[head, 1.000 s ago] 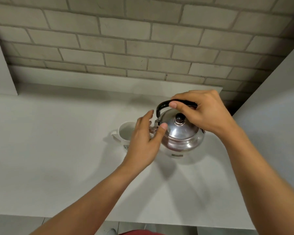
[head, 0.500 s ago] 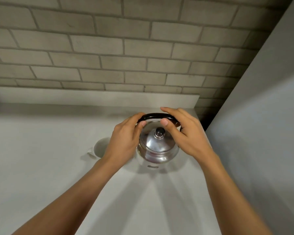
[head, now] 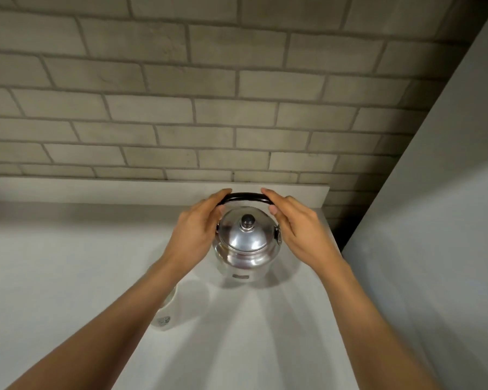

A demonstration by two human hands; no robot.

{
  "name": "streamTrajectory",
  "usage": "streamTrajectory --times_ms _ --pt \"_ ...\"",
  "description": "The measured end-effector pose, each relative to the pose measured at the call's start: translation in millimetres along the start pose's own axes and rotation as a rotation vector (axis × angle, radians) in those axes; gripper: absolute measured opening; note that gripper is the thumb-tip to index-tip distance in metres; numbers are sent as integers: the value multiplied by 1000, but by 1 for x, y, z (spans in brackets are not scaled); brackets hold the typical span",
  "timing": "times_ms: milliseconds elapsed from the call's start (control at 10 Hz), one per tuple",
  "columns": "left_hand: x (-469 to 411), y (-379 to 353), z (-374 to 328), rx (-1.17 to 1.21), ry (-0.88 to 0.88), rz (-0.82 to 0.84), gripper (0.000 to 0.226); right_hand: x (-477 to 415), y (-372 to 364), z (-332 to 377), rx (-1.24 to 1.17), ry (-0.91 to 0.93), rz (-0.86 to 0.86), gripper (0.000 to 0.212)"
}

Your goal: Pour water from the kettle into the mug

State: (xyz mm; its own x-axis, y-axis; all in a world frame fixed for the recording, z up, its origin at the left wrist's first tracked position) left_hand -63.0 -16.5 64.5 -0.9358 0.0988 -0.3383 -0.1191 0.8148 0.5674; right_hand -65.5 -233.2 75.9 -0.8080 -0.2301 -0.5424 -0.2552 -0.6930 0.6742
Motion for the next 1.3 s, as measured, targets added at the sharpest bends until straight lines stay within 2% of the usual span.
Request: streamTrajectory --times_ms 200,400,700,1100,1200,1300 --pt "-56 -15 37 -14 42 4 41 -48 -43 -55 13 -73 150 45" --pt "-96 -39 85 -10 201 106 44 -75 -87 -95 2 -194 311 44" --pt "-117 -48 124 64 256 103 41 -98 -120 -116 -20 -220 353 46" --pt "-132 -50 141 112 232 92 41 -109 -125 -122 -26 -210 321 50" --pt "-136 -48 139 50 206 101 54 -104 -121 -121 -25 -249 351 57" --pt "-139 -36 118 -41 114 77 62 -99 -99 -117 8 -299 237 60"
Point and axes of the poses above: each hand's wrist, its own x-axis away from the middle knuckle, its own y-axis out of the back of the hand, z = x × y, the point moved 8 cm from there along -x, towards the middle knuckle, and after that the axes turned 1 degree about x, right-handed, at the moved point
